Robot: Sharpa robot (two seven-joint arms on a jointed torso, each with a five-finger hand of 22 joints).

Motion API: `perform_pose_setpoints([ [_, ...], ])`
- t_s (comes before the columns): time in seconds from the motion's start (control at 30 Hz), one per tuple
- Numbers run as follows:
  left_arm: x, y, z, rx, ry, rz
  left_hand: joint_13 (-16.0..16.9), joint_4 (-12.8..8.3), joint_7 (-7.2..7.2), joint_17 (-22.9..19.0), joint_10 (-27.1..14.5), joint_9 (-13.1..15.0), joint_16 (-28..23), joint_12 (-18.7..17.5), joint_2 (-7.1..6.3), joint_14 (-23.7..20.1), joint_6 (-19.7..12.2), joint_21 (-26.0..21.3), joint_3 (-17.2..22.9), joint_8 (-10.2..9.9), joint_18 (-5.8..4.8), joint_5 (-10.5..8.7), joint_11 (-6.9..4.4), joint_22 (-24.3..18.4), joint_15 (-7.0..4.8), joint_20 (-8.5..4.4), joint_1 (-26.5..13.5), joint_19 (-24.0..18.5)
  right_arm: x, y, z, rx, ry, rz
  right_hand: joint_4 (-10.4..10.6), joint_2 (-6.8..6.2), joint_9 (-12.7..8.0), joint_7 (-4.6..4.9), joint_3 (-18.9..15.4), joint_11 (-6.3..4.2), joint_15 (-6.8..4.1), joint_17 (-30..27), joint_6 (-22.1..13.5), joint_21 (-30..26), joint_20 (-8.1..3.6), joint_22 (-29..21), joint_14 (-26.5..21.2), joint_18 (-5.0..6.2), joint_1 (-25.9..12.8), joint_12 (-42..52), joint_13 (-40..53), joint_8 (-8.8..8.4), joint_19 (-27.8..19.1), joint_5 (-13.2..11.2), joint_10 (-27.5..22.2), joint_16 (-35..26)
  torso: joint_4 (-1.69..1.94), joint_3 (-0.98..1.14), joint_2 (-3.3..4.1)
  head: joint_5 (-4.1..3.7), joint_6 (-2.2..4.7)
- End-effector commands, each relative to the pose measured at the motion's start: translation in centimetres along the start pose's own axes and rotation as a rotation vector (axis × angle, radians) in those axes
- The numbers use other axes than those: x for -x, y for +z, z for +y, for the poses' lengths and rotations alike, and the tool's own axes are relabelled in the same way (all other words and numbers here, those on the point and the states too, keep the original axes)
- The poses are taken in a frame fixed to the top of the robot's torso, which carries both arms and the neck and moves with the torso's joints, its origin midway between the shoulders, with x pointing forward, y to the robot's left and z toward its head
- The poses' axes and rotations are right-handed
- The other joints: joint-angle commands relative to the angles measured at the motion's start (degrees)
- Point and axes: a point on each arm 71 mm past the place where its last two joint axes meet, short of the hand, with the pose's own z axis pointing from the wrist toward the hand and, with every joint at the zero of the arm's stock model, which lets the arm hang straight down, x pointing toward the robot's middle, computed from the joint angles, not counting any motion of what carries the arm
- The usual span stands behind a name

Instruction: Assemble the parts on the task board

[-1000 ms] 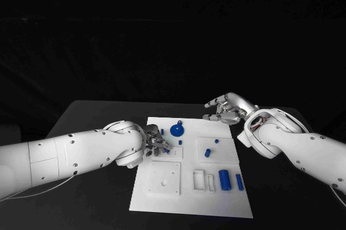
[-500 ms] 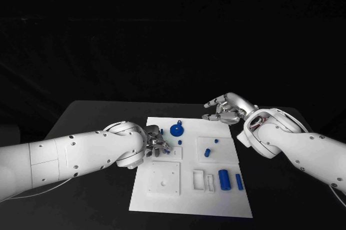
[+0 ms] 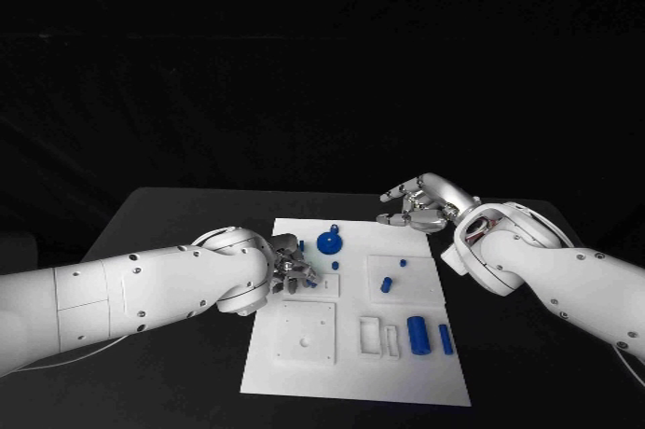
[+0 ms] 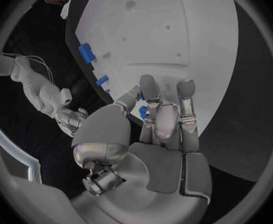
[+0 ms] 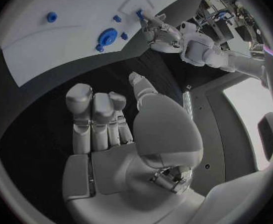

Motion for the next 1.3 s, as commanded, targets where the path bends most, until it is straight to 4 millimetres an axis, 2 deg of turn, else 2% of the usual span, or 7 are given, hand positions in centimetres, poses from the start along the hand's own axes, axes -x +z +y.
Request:
perform_pose_setpoints([
  [0.03, -0.36, -0.02, 0.12, 0.007, 0.023, 0.025, 0.09, -0.54, -6.28, -0.03, 2.28, 11.21, 0.3, 0.32, 0.95, 0.22, 10.33, 0.21, 0.84, 0.3, -0.26, 0.67, -0.79, 1.28, 0.15, 0.29, -0.9, 0.19, -0.16, -0.03, 0.04, 0.007, 0.0, 0.016, 0.0, 0.17, -0.02, -0.07, -0.11, -0.02, 0.14, -0.05, 0.37, -0.36, 0.13, 5.69, -0.14, 0.22, -0.47, -0.28, -0.05, -0.18, 0.08, 0.32, -0.39, -0.2, 0.02, -0.06, 0.0, -0.03, -0.05],
  [0.2, -0.47, -0.04, 0.13, 0.009, 0.03, 0.037, 0.13, -1.58, -6.26, -0.03, 2.28, 11.08, 0.42, 0.3, 1.48, 0.21, 10.32, 0.37, 1.47, 0.4, -0.25, 1.4, -0.79, 1.28, 0.18, 0.3, -2.46, 0.15, -0.18, -0.05, 0.02, 0.006, 0.0, 0.018, 0.0, 0.17, -0.02, -0.07, -0.11, -0.02, 0.14, -0.05, 0.37, -0.36, 0.13, 5.69, -0.14, 0.22, -0.47, -0.28, -0.05, -0.18, 0.08, 0.32, -0.39, -0.2, 0.03, -0.04, 0.03, -0.01, -0.09],
  [0.5, -0.58, -0.04, 0.16, 0.014, 0.039, 0.053, 0.09, -1.86, -6.26, -0.19, 2.28, 11.08, 0.39, 0.27, 1.67, 0.17, 10.22, 0.36, 1.53, 0.44, -0.25, 1.36, -0.76, 1.26, 0.19, 0.31, -2.75, 0.08, -0.22, -0.05, 0.0, 0.006, 0.0, 0.018, 0.09, 0.2, 0.0, -0.09, -0.06, -0.04, 0.13, -0.14, 0.72, -0.57, 0.11, 5.67, -0.14, 0.21, -0.48, -0.34, -0.13, -0.16, 0.11, 0.45, -0.44, -0.32, 0.05, -0.04, 0.01, -0.04, -0.12],
  [0.93, -0.71, 0.0, 0.1, 0.016, 0.048, 0.069, -0.06, -1.02, -6.26, -0.43, 2.28, 10.98, 0.31, 0.23, 1.74, 0.18, 10.19, 0.2, 0.37, 0.48, -0.31, -0.72, -0.75, 1.22, 0.19, 0.29, -2.5, 0.04, -0.25, -0.06, 0.01, 0.006, 0.001, 0.02, 0.09, 0.2, 0.0, -0.09, -0.06, -0.04, 0.13, -0.14, 0.72, -0.57, 0.11, 5.67, -0.14, 0.21, -0.48, -0.34, -0.13, -0.16, 0.11, 0.45, -0.44, -0.32, 0.01, 0.02, 0.0, -0.06, -0.13],
  [1.2, -0.6, 0.13, 0.1, 0.019, 0.046, 0.065, -0.1, -0.55, -6.26, -0.52, 2.29, 10.95, 0.26, 0.22, 1.97, 0.15, 10.19, 0.14, 0.1, 0.49, -0.32, -0.83, -0.74, 1.2, 0.18, 0.28, -2.55, 0.03, -0.31, -0.04, 0.0, 0.006, 0.001, 0.022, 0.09, 0.2, 0.0, -0.09, -0.06, -0.04, 0.13, -0.14, 0.72, -0.57, 0.11, 5.67, -0.14, 0.21, -0.48, -0.34, -0.13, -0.16, 0.11, 0.45, -0.44, -0.32, -0.04, 0.02, 0.02, -0.05, -0.01],
  [1.3, -0.54, 0.22, 0.08, 0.02, 0.045, 0.066, -0.13, -0.75, -6.24, -0.51, 2.29, 10.92, 0.27, 0.22, 2.16, 0.15, 10.17, 0.15, 0.58, 0.49, -0.32, -0.11, -0.74, 1.22, 0.18, 0.27, -2.66, 0.04, -0.35, -0.03, 0.0, 0.005, 0.002, 0.023, 0.09, 0.2, 0.0, -0.09, -0.06, -0.04, 0.13, -0.14, 0.72, -0.57, 0.11, 5.67, -0.14, 0.21, -0.48, -0.34, -0.13, -0.16, 0.11, 0.45, -0.44, -0.32, -0.06, 0.01, 0.05, -0.07, 0.07],
])
